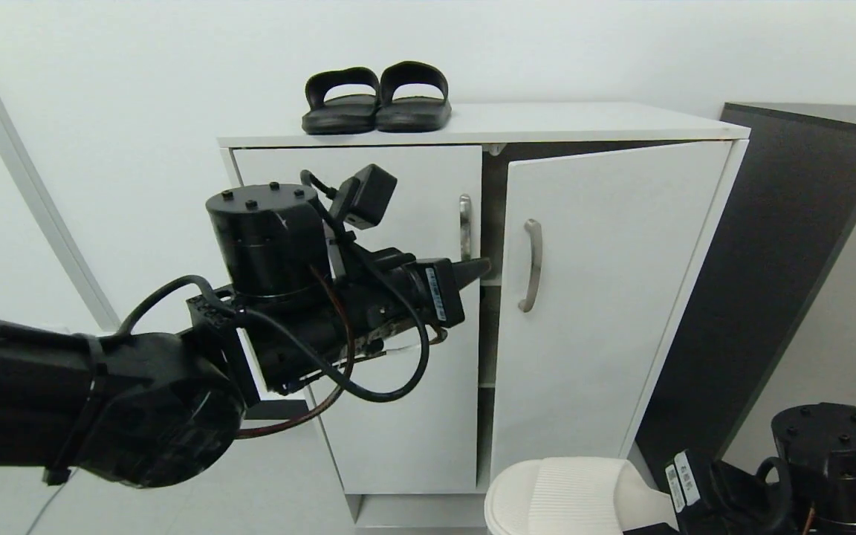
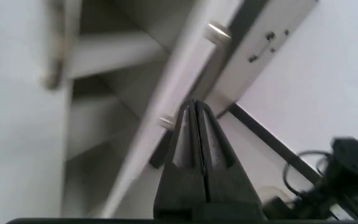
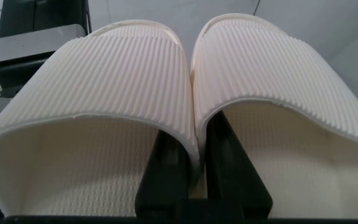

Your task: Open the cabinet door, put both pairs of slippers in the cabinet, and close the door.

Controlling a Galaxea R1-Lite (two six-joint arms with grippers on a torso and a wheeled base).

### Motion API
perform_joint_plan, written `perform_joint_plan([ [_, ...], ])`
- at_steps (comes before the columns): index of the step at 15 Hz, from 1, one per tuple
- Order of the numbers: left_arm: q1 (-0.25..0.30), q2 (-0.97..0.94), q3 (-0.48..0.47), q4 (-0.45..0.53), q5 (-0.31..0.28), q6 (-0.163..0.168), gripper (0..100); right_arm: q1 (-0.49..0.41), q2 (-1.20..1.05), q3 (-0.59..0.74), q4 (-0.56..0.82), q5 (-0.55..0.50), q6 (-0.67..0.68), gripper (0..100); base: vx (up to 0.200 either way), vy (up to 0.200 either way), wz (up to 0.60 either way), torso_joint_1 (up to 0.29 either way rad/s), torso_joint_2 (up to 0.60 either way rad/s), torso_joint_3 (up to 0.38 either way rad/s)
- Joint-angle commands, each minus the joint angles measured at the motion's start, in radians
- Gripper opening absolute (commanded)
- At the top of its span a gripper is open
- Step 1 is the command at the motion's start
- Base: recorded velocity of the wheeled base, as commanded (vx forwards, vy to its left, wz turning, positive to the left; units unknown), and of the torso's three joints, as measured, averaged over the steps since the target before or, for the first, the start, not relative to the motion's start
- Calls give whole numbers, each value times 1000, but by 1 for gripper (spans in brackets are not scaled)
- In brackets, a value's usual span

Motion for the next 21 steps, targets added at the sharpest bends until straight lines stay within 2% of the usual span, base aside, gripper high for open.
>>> perform_joint_plan([
  [1,48,54,-64,-18,-5,-13,0,0,4,1,0,1,-14,0,0,0,0,0,0,0],
  [3,53,108,-122,-53,-5,-57,0,0,5,1,0,1,-17,0,0,0,0,0,0,0],
  [8,50,215,-239,-55,-4,-57,0,2,5,9,0,1,-19,0,0,0,0,0,0,0],
  [16,39,257,-259,-56,-4,-51,0,26,7,44,1,1,-22,0,0,0,0,0,0,0],
  [17,31,261,-259,-58,-1,-48,0,39,5,52,1,1,-22,0,-200,0,0,2,-2,2],
  [19,11,260,-254,-58,6,-8,0,43,7,52,0,1,-20,0,-200,0,0,7,2,0],
  [20,-15,254,-245,-58,7,30,0,43,7,53,0,3,-22,0,-200,0,0,-2,7,-2],
  [21,-65,238,-219,-58,9,55,0,43,7,53,0,4,-20,0,-200,0,0,-2,12,7],
])
